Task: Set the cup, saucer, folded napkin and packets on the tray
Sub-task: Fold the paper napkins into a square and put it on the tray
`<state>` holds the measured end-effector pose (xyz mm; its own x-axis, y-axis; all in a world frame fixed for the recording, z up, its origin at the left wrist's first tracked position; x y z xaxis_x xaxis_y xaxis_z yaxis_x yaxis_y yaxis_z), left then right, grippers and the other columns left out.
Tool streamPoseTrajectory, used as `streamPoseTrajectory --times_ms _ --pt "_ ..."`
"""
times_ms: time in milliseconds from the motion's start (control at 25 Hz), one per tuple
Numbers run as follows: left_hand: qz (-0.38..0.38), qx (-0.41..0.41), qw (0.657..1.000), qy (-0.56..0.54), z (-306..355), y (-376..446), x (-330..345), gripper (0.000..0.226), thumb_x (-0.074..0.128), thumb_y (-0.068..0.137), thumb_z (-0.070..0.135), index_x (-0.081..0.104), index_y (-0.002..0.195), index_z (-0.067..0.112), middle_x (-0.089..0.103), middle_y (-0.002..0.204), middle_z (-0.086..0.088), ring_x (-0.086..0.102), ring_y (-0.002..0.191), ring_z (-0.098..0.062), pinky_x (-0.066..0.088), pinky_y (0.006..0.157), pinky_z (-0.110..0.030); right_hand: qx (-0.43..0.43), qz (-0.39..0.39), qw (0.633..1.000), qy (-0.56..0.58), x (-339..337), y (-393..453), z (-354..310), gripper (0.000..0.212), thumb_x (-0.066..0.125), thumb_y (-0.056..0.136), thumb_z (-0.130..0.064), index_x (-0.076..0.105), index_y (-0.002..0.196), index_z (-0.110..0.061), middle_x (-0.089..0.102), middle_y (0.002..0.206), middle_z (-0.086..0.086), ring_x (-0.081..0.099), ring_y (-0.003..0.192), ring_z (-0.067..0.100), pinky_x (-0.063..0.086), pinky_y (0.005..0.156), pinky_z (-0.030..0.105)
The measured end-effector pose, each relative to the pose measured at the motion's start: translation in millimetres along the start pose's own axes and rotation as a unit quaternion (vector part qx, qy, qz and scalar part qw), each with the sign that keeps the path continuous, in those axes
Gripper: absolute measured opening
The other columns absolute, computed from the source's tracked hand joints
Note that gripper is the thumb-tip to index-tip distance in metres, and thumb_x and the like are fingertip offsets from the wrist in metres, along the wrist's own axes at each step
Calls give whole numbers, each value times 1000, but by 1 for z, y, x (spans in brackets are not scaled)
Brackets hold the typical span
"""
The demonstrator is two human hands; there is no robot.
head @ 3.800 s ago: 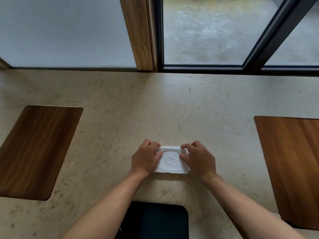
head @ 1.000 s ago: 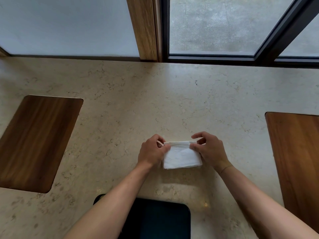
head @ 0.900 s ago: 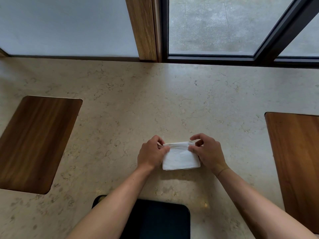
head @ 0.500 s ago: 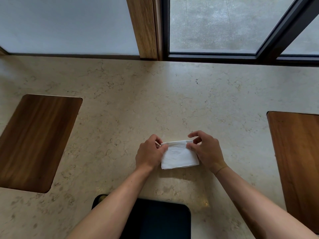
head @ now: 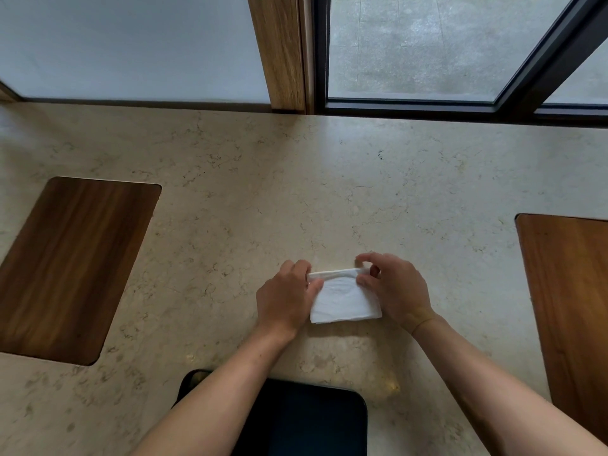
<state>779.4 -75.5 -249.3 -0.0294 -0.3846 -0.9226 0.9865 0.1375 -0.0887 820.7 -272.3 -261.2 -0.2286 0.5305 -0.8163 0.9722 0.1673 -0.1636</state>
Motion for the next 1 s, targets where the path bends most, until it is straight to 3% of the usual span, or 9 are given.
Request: streamPoseTrajectory --times_ms 200,400,560,760,880,1000 --pt "-22 32 999 31 4 3 4 23 63 89 42 62 99 21 58 94 4 55 66 -13 50 54 -27 -36 -8 999 -24 -3 2 -4 17 68 85 -30 69 101 -33 56 78 -12 55 68 11 45 58 23" --pt "-73 3 997 11 6 15 9 19 61 90 37 57 95 19 50 98 1 53 74 -15 53 61 -31 -27 -25 997 -65 0 11 -5 14 71 82 -35 65 94 -31 53 88 -9 52 83 13 47 63 27" --pt "-72 36 997 1 9 14 7 18 58 92 36 52 88 20 58 85 2 54 69 -17 49 58 -29 -45 -50 994 -86 3 12 -5 22 69 83 -36 60 103 -34 52 111 -5 44 100 15 51 79 34" --pt "-89 59 990 -93 9 12 1 10 61 89 29 54 87 23 63 85 7 59 74 -13 55 64 -35 -46 -67 993 -87 1 5 -4 24 65 83 -37 61 107 -37 50 119 -4 39 108 18 46 85 35" --pt "-105 55 980 -160 7 14 -1 10 66 88 25 56 88 22 64 85 7 61 76 -12 56 68 -34 -29 -76 995 -65 0 4 -4 19 67 81 -35 65 98 -28 49 113 -6 40 108 19 46 85 35" --pt "-112 16 972 -204 7 22 0 8 64 88 23 57 90 20 65 86 4 63 77 -16 57 69 -35 13 -81 996 27 -5 6 2 11 68 81 -27 61 89 -24 62 91 -6 57 86 17 49 67 27"
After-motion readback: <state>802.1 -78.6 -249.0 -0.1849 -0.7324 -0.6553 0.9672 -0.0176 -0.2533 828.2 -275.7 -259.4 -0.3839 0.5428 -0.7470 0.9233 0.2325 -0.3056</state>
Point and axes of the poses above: each hand's wrist, its own y-axis towards the middle knuckle, its own x-axis out of the palm, z = x × y, the point moved 6 cm from there along y, towards the middle knuckle
